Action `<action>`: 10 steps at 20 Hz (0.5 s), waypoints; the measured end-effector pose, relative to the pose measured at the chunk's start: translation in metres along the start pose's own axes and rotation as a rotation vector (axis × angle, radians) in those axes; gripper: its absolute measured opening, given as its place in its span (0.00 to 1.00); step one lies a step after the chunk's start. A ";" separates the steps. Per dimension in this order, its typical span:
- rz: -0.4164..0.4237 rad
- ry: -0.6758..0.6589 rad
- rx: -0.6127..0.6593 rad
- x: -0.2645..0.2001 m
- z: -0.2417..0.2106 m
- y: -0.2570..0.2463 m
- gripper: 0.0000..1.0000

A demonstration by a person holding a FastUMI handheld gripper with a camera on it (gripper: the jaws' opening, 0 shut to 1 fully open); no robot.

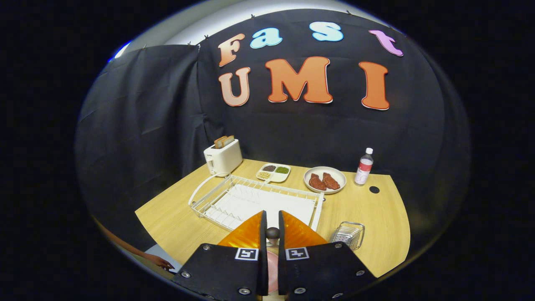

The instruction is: Take the plate from the dish rack, then take the spoon from the basket and place it into the plate.

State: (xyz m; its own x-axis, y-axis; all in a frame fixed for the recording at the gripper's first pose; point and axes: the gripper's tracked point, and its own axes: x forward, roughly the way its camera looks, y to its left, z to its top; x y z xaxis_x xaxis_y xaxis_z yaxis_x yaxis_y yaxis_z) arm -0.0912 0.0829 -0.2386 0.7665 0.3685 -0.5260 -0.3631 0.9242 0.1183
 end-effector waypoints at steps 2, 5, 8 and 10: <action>0.030 0.026 -0.014 0.005 -0.012 0.012 0.09; 0.065 0.074 -0.042 0.015 -0.035 0.025 0.09; 0.107 0.109 -0.023 0.026 -0.054 0.040 0.09; 0.110 0.122 -0.023 0.036 -0.065 0.045 0.09</action>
State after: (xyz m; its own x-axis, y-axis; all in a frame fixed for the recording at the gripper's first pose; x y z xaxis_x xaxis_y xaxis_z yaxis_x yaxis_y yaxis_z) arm -0.1145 0.1313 -0.3065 0.6520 0.4515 -0.6092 -0.4547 0.8757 0.1623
